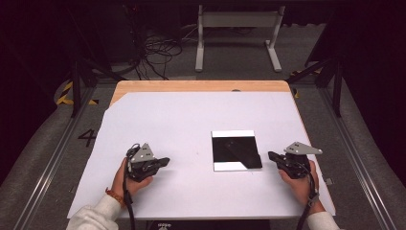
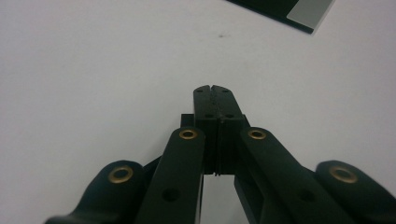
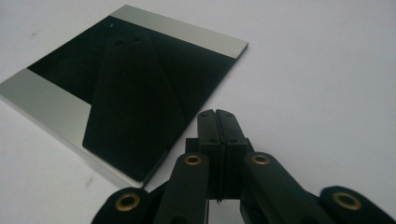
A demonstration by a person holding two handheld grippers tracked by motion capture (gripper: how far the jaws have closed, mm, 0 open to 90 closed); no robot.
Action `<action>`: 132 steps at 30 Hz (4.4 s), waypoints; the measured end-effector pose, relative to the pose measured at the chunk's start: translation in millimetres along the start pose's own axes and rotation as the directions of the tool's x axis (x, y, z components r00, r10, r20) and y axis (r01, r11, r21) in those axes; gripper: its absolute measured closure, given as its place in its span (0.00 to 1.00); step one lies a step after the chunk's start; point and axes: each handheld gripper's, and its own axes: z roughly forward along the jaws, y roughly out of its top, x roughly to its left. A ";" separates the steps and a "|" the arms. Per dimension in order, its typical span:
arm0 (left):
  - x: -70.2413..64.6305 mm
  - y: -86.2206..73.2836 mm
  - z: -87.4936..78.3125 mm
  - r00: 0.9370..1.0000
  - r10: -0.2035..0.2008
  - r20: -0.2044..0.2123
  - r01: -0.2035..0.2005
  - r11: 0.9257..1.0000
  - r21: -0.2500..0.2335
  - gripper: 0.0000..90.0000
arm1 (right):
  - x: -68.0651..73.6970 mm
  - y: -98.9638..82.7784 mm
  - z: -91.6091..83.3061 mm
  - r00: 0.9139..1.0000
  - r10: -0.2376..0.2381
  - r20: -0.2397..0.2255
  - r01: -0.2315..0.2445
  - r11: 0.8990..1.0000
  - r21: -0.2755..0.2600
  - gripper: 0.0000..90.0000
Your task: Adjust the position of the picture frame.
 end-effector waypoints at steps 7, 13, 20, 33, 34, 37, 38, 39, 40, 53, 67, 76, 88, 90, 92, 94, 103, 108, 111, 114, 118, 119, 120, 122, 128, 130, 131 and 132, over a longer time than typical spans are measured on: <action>-8.0 27.4 39.1 0.997 0.040 0.061 -0.043 0.998 0.039 1.00 | 3.9 11.9 25.7 1.000 0.013 0.009 -0.013 0.999 0.029 1.00; -13.3 41.3 64.9 0.995 0.059 0.082 -0.065 0.995 0.069 1.00 | 5.8 12.9 39.7 1.000 0.010 0.019 -0.011 0.997 0.072 1.00; -13.6 52.2 83.1 0.996 0.040 0.084 -0.046 0.997 0.068 1.00 | 2.5 14.3 41.3 0.999 0.042 -0.013 -0.041 0.996 0.082 1.00; -18.9 61.4 94.9 0.996 0.030 0.086 -0.036 0.997 0.067 1.00 | 12.6 15.4 43.4 0.998 0.015 -0.064 -0.009 0.996 0.089 1.00; -17.9 60.8 95.1 0.996 0.025 0.086 -0.031 0.997 0.070 1.00 | 13.1 15.6 43.5 0.998 0.013 -0.062 -0.008 0.996 0.089 1.00; -17.4 59.4 97.5 0.996 0.022 0.092 -0.031 0.996 0.088 1.00 | 16.3 16.0 43.9 0.999 -0.002 -0.054 0.007 0.996 0.089 1.00; -17.7 59.2 97.8 0.995 0.025 0.095 -0.033 0.996 0.087 1.00 | 16.9 16.2 43.8 0.999 -0.005 -0.054 0.010 0.996 0.091 1.00; -17.6 59.1 98.0 0.995 0.024 0.096 -0.032 0.996 0.086 1.00 | 17.0 16.0 43.9 0.998 -0.007 -0.056 0.012 0.996 0.090 1.00; -17.6 59.1 98.0 0.995 0.024 0.097 -0.033 0.996 0.085 1.00 | 16.9 15.9 43.9 0.998 -0.007 -0.058 0.012 0.996 0.089 1.00; -23.1 56.9 92.2 0.990 0.044 0.137 -0.060 0.992 0.114 1.00 | 28.1 17.8 46.4 0.998 -0.026 -0.057 0.032 0.995 0.093 1.00; -28.9 48.8 83.0 0.987 0.056 0.149 -0.073 0.991 0.108 1.00 | 34.1 18.2 46.7 0.995 -0.069 -0.072 0.076 0.993 0.089 1.00; -19.3 52.4 91.2 0.994 0.032 0.100 -0.040 0.996 0.079 1.00 | 29.5 25.6 57.8 0.999 -0.030 -0.016 0.032 0.996 0.083 1.00; -13.2 51.0 88.2 0.996 -0.017 0.090 0.009 0.996 0.090 0.99 | 32.1 31.7 67.1 1.000 0.014 -0.003 -0.014 0.996 0.082 1.00; -12.7 50.0 85.4 0.996 -0.012 0.093 0.003 0.995 0.100 0.99 | 33.2 32.1 67.7 1.000 0.011 -0.015 -0.010 0.996 0.085 1.00; -12.1 48.4 82.0 0.996 -0.004 0.094 -0.006 0.994 0.108 1.00 | 36.1 32.7 68.0 1.000 0.002 -0.026 0.000 0.996 0.089 1.00; -11.8 46.2 78.3 0.996 -0.002 0.094 -0.009 0.993 0.115 1.00 | 38.9 32.9 68.2 0.999 -0.006 -0.037 0.009 0.996 0.092 1.00; -19.9 38.9 65.9 0.996 0.042 0.073 -0.052 0.989 0.139 1.00 | 50.7 33.9 69.5 0.996 -0.029 -0.081 0.036 0.995 0.098 1.00; -20.4 36.0 61.9 0.996 0.042 0.073 -0.052 0.988 0.143 1.00 | 56.6 32.1 69.0 0.997 -0.024 -0.073 0.030 0.995 0.090 1.00; -21.7 33.5 59.6 0.997 0.043 0.068 -0.052 0.989 0.140 1.00 | 57.5 31.5 68.2 0.995 -0.025 -0.097 0.034 0.995 0.093 1.00; -24.0 32.2 58.4 0.996 0.045 0.072 -0.054 0.989 0.138 1.00 | 57.5 31.1 67.8 0.994 -0.029 -0.103 0.038 0.995 0.091 1.00; -26.2 29.6 55.6 0.995 0.052 0.080 -0.062 0.989 0.137 1.00 | 60.0 29.6 64.9 0.992 -0.038 -0.117 0.050 0.994 0.098 1.00; -27.1 28.9 54.8 0.996 0.052 0.079 -0.062 0.988 0.139 0.99 | 60.3 29.3 64.4 0.992 -0.043 -0.119 0.055 0.993 0.100 1.00; -27.4 28.3 54.4 0.995 0.052 0.084 -0.064 0.989 0.135 0.99 | 60.9 28.8 63.9 0.992 -0.049 -0.120 0.061 0.993 0.098 1.00; -28.9 26.4 52.9 0.995 0.054 0.080 -0.064 0.989 0.132 0.97 | 61.5 27.8 62.8 0.991 -0.054 -0.127 0.066 0.993 0.097 1.00; -26.9 23.5 49.1 0.995 0.055 0.085 -0.066 0.989 0.133 0.98 | 64.7 27.4 62.1 0.989 -0.029 -0.142 0.044 0.994 0.103 1.00; -25.4 21.4 46.1 0.994 0.056 0.090 -0.068 0.988 0.137 0.98 | 68.9 26.2 60.5 0.988 -0.036 -0.152 0.052 0.993 0.102 1.00; -25.3 20.5 45.1 0.994 0.051 0.096 -0.064 0.988 0.138 0.98 | 70.9 25.7 59.7 0.987 -0.053 -0.154 0.069 0.993 0.100 1.00; -25.4 20.0 44.6 0.994 0.050 0.102 -0.064 0.989 0.136 0.97 | 72.8 24.9 58.8 0.986 -0.064 -0.151 0.079 0.992 0.097 1.00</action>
